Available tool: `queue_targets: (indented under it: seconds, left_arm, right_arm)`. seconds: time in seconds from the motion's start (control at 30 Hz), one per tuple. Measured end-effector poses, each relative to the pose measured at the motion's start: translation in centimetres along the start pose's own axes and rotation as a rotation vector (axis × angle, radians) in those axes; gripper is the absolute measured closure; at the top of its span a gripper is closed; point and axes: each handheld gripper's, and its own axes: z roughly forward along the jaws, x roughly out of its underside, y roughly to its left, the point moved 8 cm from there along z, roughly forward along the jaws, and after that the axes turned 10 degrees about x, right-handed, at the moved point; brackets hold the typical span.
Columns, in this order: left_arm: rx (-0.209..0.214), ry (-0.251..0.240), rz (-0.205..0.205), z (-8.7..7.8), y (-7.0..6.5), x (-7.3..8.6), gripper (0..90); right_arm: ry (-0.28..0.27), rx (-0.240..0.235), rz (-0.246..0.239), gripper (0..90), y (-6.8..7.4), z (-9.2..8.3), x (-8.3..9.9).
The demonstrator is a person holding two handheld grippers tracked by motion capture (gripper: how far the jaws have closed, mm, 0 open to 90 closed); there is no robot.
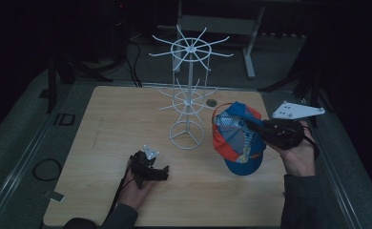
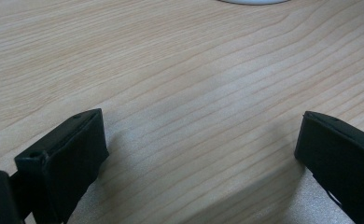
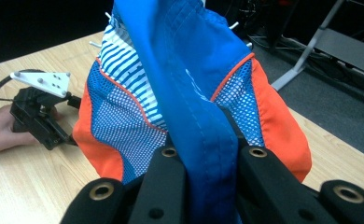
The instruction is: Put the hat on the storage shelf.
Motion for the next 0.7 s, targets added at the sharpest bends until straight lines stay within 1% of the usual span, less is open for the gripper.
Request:
queue_targets:
  seconds: [0.43, 0.7]
  left_arm:
    - [0.0, 0.0, 0.0, 0.0, 0.0, 0.0, 2.6]
    - [0.0, 0.0, 0.0, 0.0, 0.0, 0.0, 2.6]
  right_arm:
    - [-0.023, 0.008, 0.002, 84.7, -0.2, -0.6, -1.0]
    - [-0.034, 0.008, -0.005, 84.6, -0.1, -0.8, -1.7]
